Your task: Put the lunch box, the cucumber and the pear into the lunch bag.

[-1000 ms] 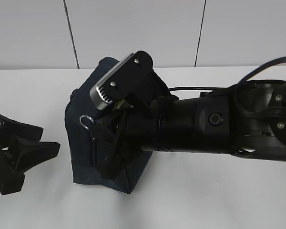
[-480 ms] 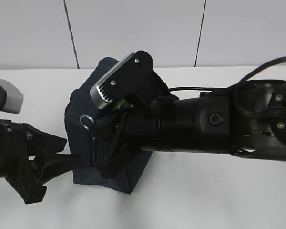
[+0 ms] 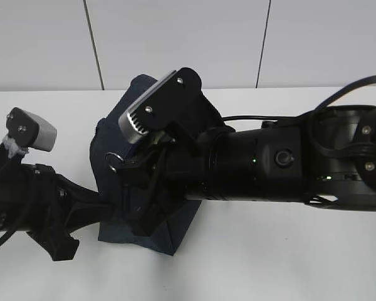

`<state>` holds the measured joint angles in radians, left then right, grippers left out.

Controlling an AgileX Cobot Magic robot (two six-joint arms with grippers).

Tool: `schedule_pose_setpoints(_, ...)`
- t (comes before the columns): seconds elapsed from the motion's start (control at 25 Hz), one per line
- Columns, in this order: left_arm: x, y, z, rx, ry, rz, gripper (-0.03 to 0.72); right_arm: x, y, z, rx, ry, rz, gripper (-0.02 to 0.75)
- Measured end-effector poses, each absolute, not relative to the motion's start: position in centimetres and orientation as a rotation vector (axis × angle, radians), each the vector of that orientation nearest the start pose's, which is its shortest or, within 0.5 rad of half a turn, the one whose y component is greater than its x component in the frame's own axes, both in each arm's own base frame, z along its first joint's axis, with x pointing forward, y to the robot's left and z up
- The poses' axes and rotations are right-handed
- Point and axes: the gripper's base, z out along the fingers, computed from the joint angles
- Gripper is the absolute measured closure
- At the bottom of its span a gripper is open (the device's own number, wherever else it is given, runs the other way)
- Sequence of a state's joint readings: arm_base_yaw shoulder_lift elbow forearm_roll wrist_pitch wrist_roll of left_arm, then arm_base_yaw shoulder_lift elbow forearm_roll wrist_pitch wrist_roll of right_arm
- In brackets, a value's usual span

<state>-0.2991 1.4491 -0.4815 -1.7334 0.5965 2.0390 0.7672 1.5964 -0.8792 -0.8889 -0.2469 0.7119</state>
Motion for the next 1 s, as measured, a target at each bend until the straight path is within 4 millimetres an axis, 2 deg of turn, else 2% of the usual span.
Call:
schedule_pose_setpoints(0.08, 21.0, -11.8, 17.6, 0.916, 2.091, -0.699, 0.659, 23.4, 24.9, 23.4, -1.037, 1.805, 0.573, 0.738)
schedule_pose_setpoints(0.28, 21.1, -11.7, 17.6, 0.913, 2.094, -0.687, 0.680, 23.5, 25.0, 23.7, -1.031, 1.800, 0.575, 0.738)
schedule_pose_setpoints(0.44, 21.2, -11.7, 17.6, 0.911, 2.096, -0.679, 0.683, 24.2, 25.3, 25.3, -0.995, 1.778, 0.553, 0.738)
schedule_pose_setpoints(0.68, 21.2, -11.7, 17.6, 0.912, 2.095, -0.680, 0.685, 25.8, 25.1, 28.2, -0.896, 1.812, 0.406, 0.738)
schedule_pose_setpoints(0.76, 21.2, -11.7, 17.5, 0.912, 2.097, -0.680, 0.685, 26.5, 25.0, 29.2, -0.814, 1.849, 0.390, 0.738)
schedule_pose_setpoints(1.0, 21.0, -11.7, 17.4, 0.913, 2.101, -0.685, 0.685, 29.1, 24.6, 30.0, -0.522, 1.961, 0.462, 0.738)
